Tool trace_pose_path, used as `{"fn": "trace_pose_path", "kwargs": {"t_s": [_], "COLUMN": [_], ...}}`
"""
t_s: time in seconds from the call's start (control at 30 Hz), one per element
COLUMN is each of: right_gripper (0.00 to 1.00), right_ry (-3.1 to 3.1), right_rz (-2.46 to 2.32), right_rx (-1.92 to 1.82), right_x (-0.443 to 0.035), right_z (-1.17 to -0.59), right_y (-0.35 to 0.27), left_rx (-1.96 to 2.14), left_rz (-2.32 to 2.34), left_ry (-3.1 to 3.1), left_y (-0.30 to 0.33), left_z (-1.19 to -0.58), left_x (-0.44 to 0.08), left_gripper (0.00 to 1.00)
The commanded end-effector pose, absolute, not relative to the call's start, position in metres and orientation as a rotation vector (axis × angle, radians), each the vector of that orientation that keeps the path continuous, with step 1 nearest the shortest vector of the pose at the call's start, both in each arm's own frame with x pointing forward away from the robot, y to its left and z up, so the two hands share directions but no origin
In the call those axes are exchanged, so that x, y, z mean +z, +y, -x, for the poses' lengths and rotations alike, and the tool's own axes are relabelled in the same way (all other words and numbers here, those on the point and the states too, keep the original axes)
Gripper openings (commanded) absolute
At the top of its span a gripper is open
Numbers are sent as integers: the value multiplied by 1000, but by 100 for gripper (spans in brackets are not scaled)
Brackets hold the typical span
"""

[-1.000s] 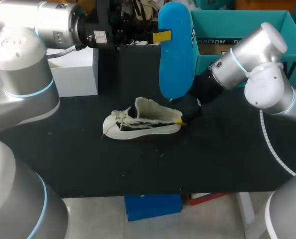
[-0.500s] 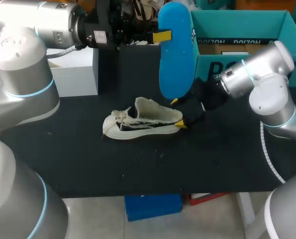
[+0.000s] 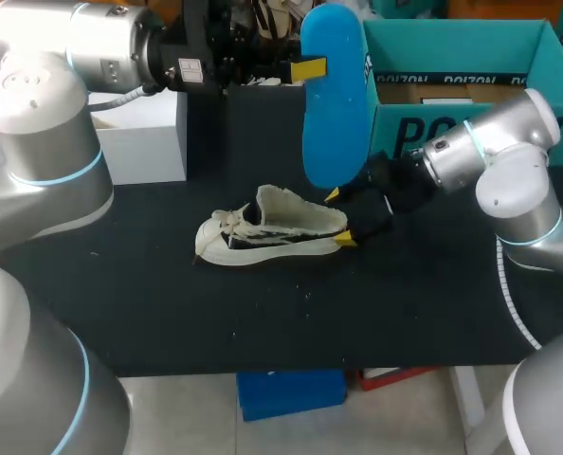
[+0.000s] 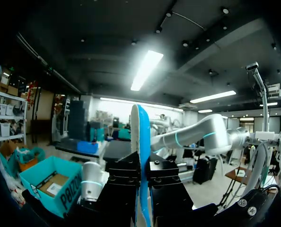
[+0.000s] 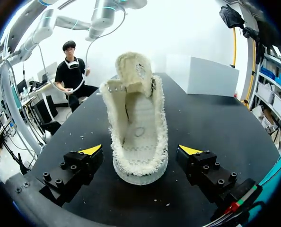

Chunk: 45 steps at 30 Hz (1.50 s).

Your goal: Take the shoe out of the shoebox, open the shoe tongue, remove and reinsert the insole, then place the shoe into the shoebox

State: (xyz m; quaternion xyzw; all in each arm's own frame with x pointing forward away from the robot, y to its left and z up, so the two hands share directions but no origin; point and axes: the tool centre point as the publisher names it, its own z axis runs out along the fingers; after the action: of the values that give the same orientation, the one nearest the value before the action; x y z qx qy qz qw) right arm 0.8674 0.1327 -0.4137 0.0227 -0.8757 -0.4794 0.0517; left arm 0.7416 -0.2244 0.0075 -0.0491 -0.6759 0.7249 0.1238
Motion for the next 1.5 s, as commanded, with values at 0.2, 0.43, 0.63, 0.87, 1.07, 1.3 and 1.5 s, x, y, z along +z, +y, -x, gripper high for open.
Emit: {"fn": "trace_pose_path", "kwargs": {"t_s": [0.2,0.43,0.63,0.87,1.07,1.3,1.5], "right_gripper": [100,100,94,100,100,98,95], "right_ry": [-2789,-3029,-3169,-3248,-3265,-3241,-3223], "right_rz": [-123,-225,-335,-399,-402,-446,-476], "right_rx": [-1273,-890,-404,23,232,366,405], "right_x": [-405,-376,-363,-362,-366,-369,-370], "right_z": [-874,-887,-890,-891,-890,-890,-891], "right_y": [130,127,138,156,168,183,194], "left_rx": [2121,2121,2121,2121,2121,2121,2121], "left_rz": [139,139,139,139,139,139,139], "left_ry": [-1972,-1972,-1972,-1972,-1972,-1972,-1972], "left_y": [-226,-226,-226,-226,-226,-226,-226], "left_z": [-741,-741,-741,-741,-741,-741,-741], "left_x": [6,6,6,6,6,6,6], "left_gripper": [0,0,0,0,0,0,0]}}
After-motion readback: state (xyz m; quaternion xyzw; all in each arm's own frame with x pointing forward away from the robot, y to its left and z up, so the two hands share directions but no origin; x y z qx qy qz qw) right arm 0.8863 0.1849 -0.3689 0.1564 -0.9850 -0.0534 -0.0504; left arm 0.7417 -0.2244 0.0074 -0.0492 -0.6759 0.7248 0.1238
